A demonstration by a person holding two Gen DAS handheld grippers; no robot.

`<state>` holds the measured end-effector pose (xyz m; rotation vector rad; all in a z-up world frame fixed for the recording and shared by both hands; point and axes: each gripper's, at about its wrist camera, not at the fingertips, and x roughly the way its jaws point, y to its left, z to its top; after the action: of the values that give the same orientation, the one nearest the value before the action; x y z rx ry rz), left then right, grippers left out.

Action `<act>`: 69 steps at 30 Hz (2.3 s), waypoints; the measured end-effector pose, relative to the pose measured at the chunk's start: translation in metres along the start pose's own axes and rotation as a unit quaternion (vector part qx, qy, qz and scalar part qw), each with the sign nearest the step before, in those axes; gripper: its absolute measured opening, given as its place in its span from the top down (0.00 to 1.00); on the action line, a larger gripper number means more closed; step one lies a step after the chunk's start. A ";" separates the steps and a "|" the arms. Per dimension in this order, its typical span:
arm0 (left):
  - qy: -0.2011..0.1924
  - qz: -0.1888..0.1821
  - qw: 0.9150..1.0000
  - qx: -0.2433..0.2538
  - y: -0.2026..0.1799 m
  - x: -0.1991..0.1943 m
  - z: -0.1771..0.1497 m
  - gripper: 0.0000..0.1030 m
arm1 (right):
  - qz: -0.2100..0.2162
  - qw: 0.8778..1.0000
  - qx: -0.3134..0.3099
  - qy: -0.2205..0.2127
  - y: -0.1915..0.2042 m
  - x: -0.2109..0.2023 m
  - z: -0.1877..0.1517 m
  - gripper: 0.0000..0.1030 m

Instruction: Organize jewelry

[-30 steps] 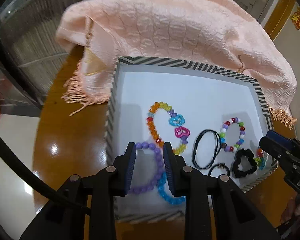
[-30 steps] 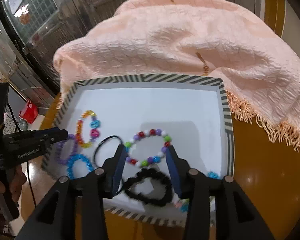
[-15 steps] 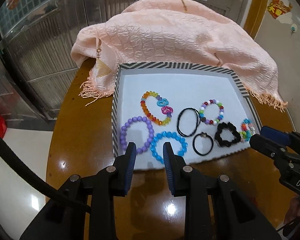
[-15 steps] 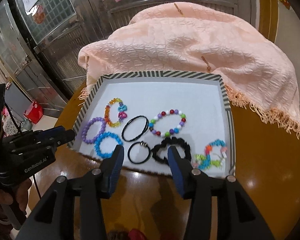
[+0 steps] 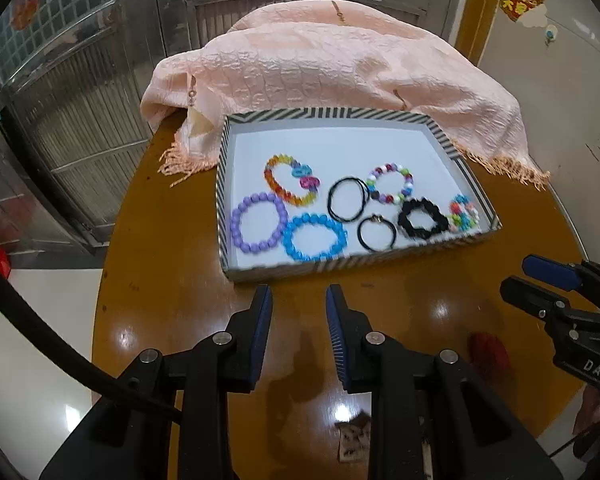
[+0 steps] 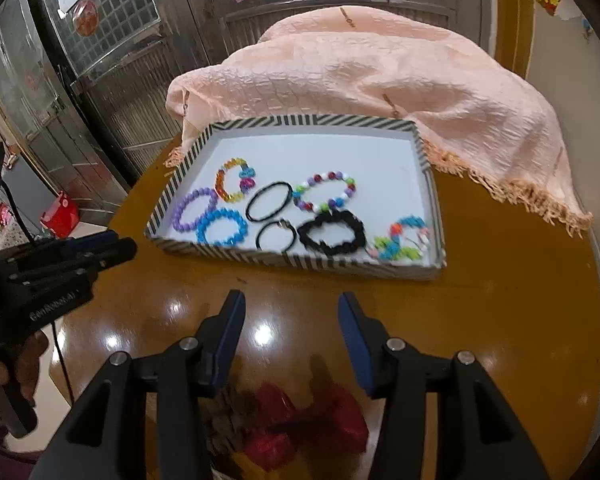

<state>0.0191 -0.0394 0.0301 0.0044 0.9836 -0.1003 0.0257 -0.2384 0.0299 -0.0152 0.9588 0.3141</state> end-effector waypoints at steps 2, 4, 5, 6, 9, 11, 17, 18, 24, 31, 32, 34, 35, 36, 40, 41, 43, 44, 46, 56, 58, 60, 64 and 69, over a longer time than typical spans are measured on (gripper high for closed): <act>-0.001 -0.002 1.000 0.003 -0.001 -0.005 -0.008 0.75 | -0.008 1.000 0.002 0.005 -0.003 -0.005 -0.011 0.51; -0.004 -0.005 1.000 0.004 -0.002 -0.011 -0.019 0.75 | -0.006 1.000 0.005 0.011 -0.006 -0.009 -0.022 0.51; -0.002 -0.006 1.000 0.006 -0.003 -0.012 -0.023 0.75 | -0.009 1.000 0.007 0.016 -0.007 -0.011 -0.029 0.51; 0.004 -0.010 1.000 0.009 -0.005 -0.012 -0.029 0.75 | -0.012 1.000 0.008 0.020 -0.008 -0.012 -0.034 0.51; 0.016 -0.015 1.000 0.015 -0.010 -0.011 -0.042 0.75 | -0.016 0.999 0.016 0.031 -0.013 -0.015 -0.050 0.51; 0.020 -0.021 0.999 0.016 -0.013 -0.012 -0.049 0.75 | -0.016 0.999 0.026 0.030 -0.017 -0.020 -0.058 0.51; 0.020 -0.029 0.999 0.024 -0.023 -0.019 -0.062 0.75 | -0.001 0.999 0.036 0.028 -0.015 -0.029 -0.072 0.51; 0.020 -0.034 0.999 0.025 -0.025 -0.020 -0.064 0.75 | 0.001 0.999 0.033 0.028 -0.012 -0.029 -0.073 0.51; 0.032 -0.057 0.997 0.034 -0.035 -0.021 -0.073 0.75 | -0.013 0.999 0.030 0.021 -0.015 -0.035 -0.077 0.51; 0.047 -0.088 0.994 0.046 -0.050 -0.015 -0.082 0.71 | 0.003 0.995 0.071 0.067 -0.029 -0.010 -0.093 0.51; 0.048 -0.089 0.994 0.047 -0.051 -0.015 -0.082 0.71 | 0.012 0.994 0.078 0.070 -0.029 -0.008 -0.096 0.51; 0.049 -0.088 0.994 0.049 -0.053 -0.014 -0.081 0.71 | 0.025 0.993 0.089 0.078 -0.028 -0.002 -0.097 0.51; 0.050 -0.088 0.994 0.048 -0.053 -0.013 -0.081 0.71 | 0.031 0.992 0.092 0.084 -0.028 0.002 -0.098 0.51; 0.051 -0.088 0.994 0.048 -0.053 -0.012 -0.081 0.71 | 0.037 0.991 0.094 0.088 -0.027 0.006 -0.098 0.51; 0.057 -0.084 0.994 0.043 -0.051 -0.009 -0.081 0.71 | 0.053 0.987 0.114 0.100 -0.027 0.021 -0.096 0.51; 0.058 -0.083 0.994 0.041 -0.050 -0.009 -0.080 0.71 | 0.060 0.985 0.122 0.104 -0.028 0.026 -0.095 0.51; 0.060 -0.080 0.994 0.037 -0.048 -0.007 -0.080 0.71 | 0.068 0.982 0.135 0.114 -0.030 0.036 -0.093 0.51; 0.060 -0.080 0.994 0.037 -0.047 -0.007 -0.079 0.71 | 0.068 0.981 0.140 0.117 -0.030 0.042 -0.090 0.51; 0.061 -0.078 0.994 0.036 -0.046 -0.006 -0.079 0.71 | 0.067 0.982 0.141 0.110 -0.030 0.048 -0.082 0.51; 0.074 -0.111 0.990 0.038 -0.047 0.001 -0.079 0.69 | 0.017 0.991 0.090 0.100 -0.017 0.074 -0.036 0.49; 0.078 -0.124 0.988 0.041 -0.049 0.002 -0.080 0.67 | 0.019 0.990 0.100 0.098 -0.020 0.076 -0.032 0.48; 0.082 -0.132 0.987 0.041 -0.050 0.003 -0.080 0.66 | 0.025 0.988 0.116 0.097 -0.025 0.078 -0.027 0.44; 0.092 -0.140 0.985 0.042 -0.055 0.008 -0.081 0.65 | 0.016 0.987 0.123 0.102 -0.028 0.087 -0.020 0.40; 0.111 -0.141 0.983 0.049 -0.067 0.019 -0.083 0.64 | -0.001 0.992 0.080 0.093 -0.021 0.095 -0.016 0.41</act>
<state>-0.0451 -0.1040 -0.0284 -0.0345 1.1979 -0.4156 0.0688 -0.2362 -0.0582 0.1020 1.1674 0.2352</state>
